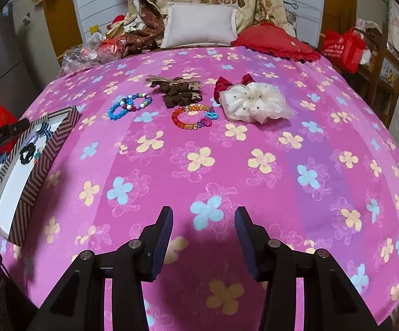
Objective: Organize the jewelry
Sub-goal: 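Withdraw both open tools from the tray toward the remaining jewelry, then grasp the multicolour bead bracelet with right tool while left tool approaches the blue bracelet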
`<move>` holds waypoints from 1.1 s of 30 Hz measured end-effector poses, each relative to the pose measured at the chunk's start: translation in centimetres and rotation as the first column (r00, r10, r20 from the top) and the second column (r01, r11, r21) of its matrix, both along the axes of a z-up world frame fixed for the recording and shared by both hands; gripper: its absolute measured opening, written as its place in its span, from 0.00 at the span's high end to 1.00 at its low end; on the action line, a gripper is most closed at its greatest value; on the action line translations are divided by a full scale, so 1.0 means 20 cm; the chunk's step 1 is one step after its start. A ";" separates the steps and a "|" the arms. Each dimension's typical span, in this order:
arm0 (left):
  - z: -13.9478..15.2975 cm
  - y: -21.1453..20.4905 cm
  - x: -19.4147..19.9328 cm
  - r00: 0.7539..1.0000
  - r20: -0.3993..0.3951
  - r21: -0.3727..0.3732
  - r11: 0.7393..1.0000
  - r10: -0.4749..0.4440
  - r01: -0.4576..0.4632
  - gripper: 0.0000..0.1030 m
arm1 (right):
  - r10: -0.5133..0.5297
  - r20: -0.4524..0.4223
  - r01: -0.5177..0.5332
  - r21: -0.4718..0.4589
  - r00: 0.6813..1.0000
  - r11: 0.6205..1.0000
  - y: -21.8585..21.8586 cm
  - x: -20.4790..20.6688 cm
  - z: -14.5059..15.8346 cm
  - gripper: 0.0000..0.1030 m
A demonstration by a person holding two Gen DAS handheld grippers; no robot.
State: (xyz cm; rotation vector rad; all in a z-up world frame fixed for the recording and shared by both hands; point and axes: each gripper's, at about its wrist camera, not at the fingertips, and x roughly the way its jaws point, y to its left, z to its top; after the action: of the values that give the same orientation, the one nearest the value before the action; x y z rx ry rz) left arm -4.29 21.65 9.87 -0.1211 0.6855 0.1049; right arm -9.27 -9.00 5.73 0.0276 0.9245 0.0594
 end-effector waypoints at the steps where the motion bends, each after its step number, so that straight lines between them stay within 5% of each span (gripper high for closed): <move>1: -0.01 0.00 0.00 1.000 -0.004 -0.001 1.000 0.001 -0.001 0.54 | -0.004 -0.006 0.004 0.007 1.000 1.000 -0.01 0.02 -0.01 0.57; 8: -0.04 0.05 0.04 0.999 -0.040 -0.031 1.000 0.000 -0.002 0.54 | 0.012 -0.114 -0.002 0.082 0.993 0.997 0.03 0.29 -0.11 0.57; 26: -0.06 0.26 0.14 0.996 -0.086 -0.141 0.989 0.036 -0.048 0.54 | 0.218 -0.122 -0.228 -0.074 0.968 0.971 0.77 1.15 -0.10 0.57; 33: -0.08 0.28 0.16 0.994 -0.103 -0.153 0.987 0.034 -0.050 0.54 | 0.093 -0.134 -0.095 -0.011 0.987 0.995 0.67 1.33 -0.14 0.58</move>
State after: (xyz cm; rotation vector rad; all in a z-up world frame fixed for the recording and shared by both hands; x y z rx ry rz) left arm -1.15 27.20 8.36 -0.2817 0.7915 0.0988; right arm 17.26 4.45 2.98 -0.0287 1.0599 0.1382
